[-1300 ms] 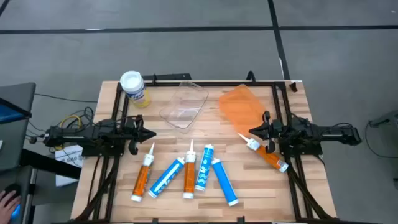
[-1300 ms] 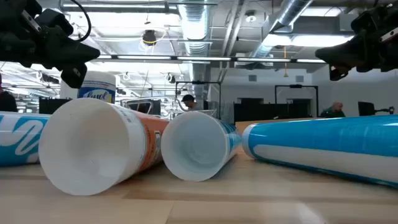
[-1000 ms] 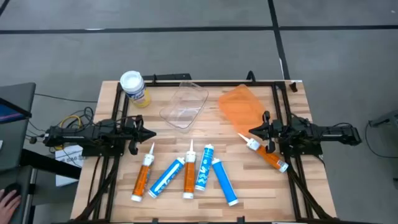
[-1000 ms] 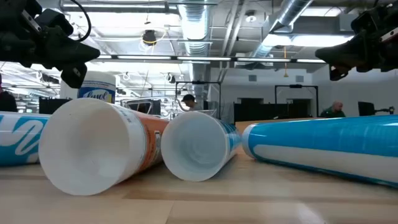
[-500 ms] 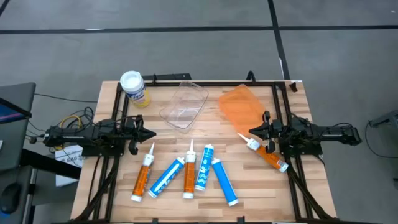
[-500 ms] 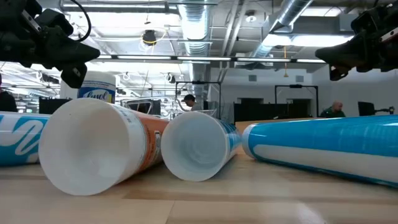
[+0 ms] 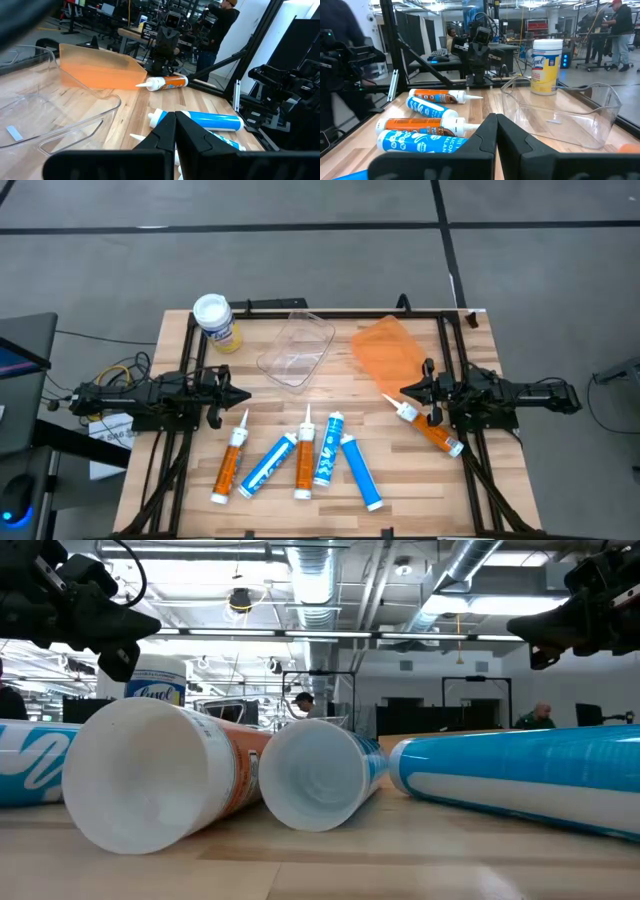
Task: Pick & place silicon tubes, Sealant and Lysol wipes
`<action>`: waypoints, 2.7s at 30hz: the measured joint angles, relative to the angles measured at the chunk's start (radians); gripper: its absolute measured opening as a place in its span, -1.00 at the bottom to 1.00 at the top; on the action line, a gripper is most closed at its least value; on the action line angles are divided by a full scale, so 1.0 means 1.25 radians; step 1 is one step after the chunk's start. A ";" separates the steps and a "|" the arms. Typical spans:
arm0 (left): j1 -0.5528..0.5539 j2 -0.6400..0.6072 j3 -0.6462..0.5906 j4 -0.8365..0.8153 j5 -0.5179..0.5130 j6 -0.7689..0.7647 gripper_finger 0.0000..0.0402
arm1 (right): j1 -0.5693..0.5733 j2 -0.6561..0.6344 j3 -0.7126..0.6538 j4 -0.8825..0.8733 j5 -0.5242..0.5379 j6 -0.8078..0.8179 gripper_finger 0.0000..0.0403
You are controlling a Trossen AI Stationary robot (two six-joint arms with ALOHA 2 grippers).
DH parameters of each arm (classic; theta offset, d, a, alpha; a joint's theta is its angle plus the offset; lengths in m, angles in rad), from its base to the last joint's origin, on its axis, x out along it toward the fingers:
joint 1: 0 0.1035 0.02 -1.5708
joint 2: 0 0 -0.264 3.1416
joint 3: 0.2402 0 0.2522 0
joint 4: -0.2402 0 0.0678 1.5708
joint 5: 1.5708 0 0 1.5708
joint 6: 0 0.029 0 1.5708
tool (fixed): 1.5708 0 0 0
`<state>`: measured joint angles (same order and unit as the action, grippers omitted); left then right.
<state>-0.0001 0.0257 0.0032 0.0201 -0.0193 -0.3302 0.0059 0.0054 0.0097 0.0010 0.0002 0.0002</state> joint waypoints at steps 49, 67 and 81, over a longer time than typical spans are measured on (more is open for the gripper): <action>0.000 0.000 0.000 0.000 0.000 0.001 -1.00 | -0.001 0.000 -0.001 0.087 0.004 0.000 -1.00; 0.000 0.000 0.000 0.000 0.000 0.003 -1.00 | 0.016 0.010 0.066 0.210 0.068 0.347 -1.00; 0.000 0.000 0.000 0.000 0.000 0.003 -1.00 | 0.166 0.502 0.654 -0.969 0.062 0.645 -1.00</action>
<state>-0.0002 0.0257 0.0032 0.0204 -0.0196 -0.3264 0.2137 0.6325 0.8267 -1.2109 0.0780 0.8061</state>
